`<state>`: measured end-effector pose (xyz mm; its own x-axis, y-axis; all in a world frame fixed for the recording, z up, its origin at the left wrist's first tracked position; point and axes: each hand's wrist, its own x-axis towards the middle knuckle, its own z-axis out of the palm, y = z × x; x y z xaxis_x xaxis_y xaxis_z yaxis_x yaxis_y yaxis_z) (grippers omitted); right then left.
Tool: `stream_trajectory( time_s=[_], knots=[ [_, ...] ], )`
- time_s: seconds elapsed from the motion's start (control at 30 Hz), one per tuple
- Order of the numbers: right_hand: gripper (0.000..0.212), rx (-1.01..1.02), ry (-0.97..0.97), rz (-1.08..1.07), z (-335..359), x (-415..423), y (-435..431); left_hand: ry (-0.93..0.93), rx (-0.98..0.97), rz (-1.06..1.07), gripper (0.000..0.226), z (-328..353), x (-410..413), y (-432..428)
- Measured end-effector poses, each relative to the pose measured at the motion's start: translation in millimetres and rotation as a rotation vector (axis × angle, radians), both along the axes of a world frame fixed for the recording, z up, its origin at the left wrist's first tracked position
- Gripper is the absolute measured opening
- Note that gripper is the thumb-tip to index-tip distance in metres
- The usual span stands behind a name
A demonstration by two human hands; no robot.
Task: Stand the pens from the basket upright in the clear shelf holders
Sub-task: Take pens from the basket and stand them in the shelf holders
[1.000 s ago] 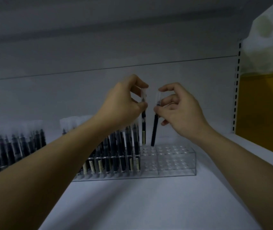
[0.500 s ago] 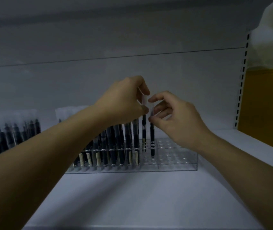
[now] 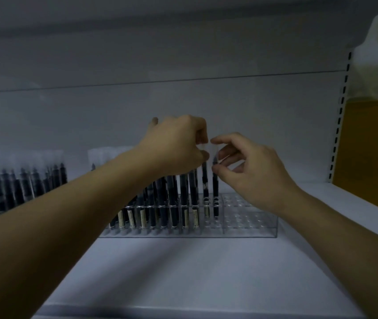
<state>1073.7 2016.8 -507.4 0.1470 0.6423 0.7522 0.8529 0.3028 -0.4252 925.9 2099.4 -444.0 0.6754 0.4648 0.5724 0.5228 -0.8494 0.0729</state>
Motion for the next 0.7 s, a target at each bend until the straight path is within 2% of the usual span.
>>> stream_trajectory(
  time_s=[0.17,0.4,0.7],
  knots=[
    [0.05,-0.008,-0.021,-0.02,-1.9,3.0,1.1,0.073,0.128,0.036,0.036,-4.5,-5.9,-5.2],
    [0.079,-0.102,-0.145,-0.088,5.2,-5.3,-7.5,0.105,0.241,0.022,0.063,-8.6,-29.0,-23.2],
    [0.077,-0.088,-0.178,-0.153,-5.8,-54.2,-63.0,0.008,0.235,-0.098,0.064,-36.4,-82.9,-63.4]
  ],
)
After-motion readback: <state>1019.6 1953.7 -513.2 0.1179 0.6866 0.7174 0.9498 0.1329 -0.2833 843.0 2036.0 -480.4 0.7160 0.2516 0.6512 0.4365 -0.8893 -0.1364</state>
